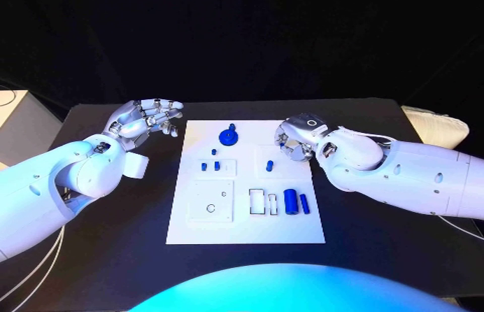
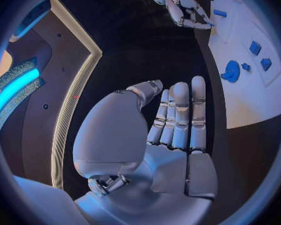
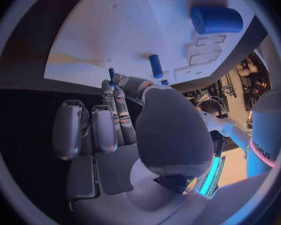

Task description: Assemble the parts on the task board

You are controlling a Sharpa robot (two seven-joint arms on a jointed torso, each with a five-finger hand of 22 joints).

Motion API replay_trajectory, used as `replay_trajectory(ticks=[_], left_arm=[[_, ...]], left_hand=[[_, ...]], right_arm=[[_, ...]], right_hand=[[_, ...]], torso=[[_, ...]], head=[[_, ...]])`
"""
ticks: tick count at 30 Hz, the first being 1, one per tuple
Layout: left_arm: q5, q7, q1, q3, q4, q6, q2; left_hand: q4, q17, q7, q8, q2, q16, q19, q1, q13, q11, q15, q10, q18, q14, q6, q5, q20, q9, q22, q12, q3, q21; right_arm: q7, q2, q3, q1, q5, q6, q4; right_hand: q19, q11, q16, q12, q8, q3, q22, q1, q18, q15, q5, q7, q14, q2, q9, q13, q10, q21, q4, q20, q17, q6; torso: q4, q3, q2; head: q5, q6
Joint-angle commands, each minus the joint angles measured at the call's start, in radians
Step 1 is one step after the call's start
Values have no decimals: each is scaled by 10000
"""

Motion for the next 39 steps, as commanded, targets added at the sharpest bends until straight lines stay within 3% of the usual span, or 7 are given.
replay_trajectory(ticks=[1, 12, 17, 22, 29, 33, 39], left_arm=[[15, 18, 2, 9, 4, 40, 24], [14, 13, 1, 9, -42, 52, 123], [12, 18, 1, 9, -101, 51, 207], [11, 21, 2, 10, -217, 33, 297], [12, 39, 5, 12, -396, -15, 417], [13, 38, 7, 15, -487, -20, 480], [15, 25, 12, 18, -591, -28, 562]], left_hand=[[4, -12, -5, 42, 25, -69, 67, -30, -11, -6, 26, -55, 159, -25, -62, -31, 15, -17, -12, -41, -79, -60], [4, -12, -5, 42, 25, -69, 67, -30, -11, -6, 26, -55, 159, -25, -62, -31, 15, -17, -12, -41, -79, -60], [5, -13, -3, 48, 27, -72, 76, -21, -19, -2, 28, -71, 159, -28, -66, -30, 14, -18, -24, -48, -87, -73], [5, -13, -2, 51, 31, -72, 80, -17, -21, -2, 28, -73, 159, -29, -65, -29, 14, -18, -27, -48, -87, -78], [5, -13, -2, 52, 32, -73, 80, -16, -21, -2, 28, -74, 159, -29, -65, -29, 14, -18, -28, -48, -87, -79], [5, -14, -3, 58, 38, -74, 85, -9, -24, -2, 29, -75, 159, -30, -62, -28, 14, -17, -33, -46, -88, -85], [4, -14, -5, 63, 41, -75, 87, -4, -25, -2, 29, -75, 160, -32, -59, -27, 13, -16, -37, -46, -90, -89]], right_arm=[[-3, -172, 47, 52, 266, -187, 407], [376, -266, 116, 15, 737, -1050, 1843], [722, 2, 118, -293, 901, -1704, 2122], [990, 349, 118, -696, 974, -2081, 2065], [1157, 863, 106, -1183, 926, -2241, 1738], [1195, 1131, 102, -1435, 849, -2282, 1542], [1190, 1433, 91, -1697, 719, -2262, 1263]], right_hand=[[18, -492, 77, 22, 65, 54, 18, 189, -131, -90, 16, -23, 322, 233, 8, 248, 587, 65, -11, -58, 20, 47], [10, -493, 69, 15, 70, 63, 4, 186, -128, -91, 28, -24, 319, 225, 14, 250, 585, 54, -21, -59, 2, 46], [6, -492, 80, 4, 74, 88, 16, 186, -128, -93, 66, -25, 319, 220, 25, 254, 585, 63, -42, -61, 15, 39], [-2, -490, 81, -7, 78, 113, 16, 182, -126, -93, 117, -22, 316, 210, 37, 259, 586, 63, -65, -63, 9, 30], [-18, -487, 68, -16, 80, 130, -17, 176, -118, -91, 156, -19, 310, 205, 46, 262, 584, 38, -80, -63, -19, 20], [-20, -486, 69, -19, 80, 137, -16, 175, -118, -91, 170, -18, 309, 204, 49, 264, 583, 38, -85, -63, -19, 16], [-26, -485, 71, -23, 80, 146, -24, 174, -116, -91, 187, -17, 308, 202, 53, 265, 582, 32, -94, -62, -17, 10]], torso=[[-6, -1, -1], [22, 12, -2], [7, -11, -11], [12, -1, 1], [10, -18, -5], [2, -6, 8], [11, -11, 5]], head=[[41, 2], [344, 2], [691, 2], [1122, 2], [1746, 2], [2118, 2], [2341, 2]])
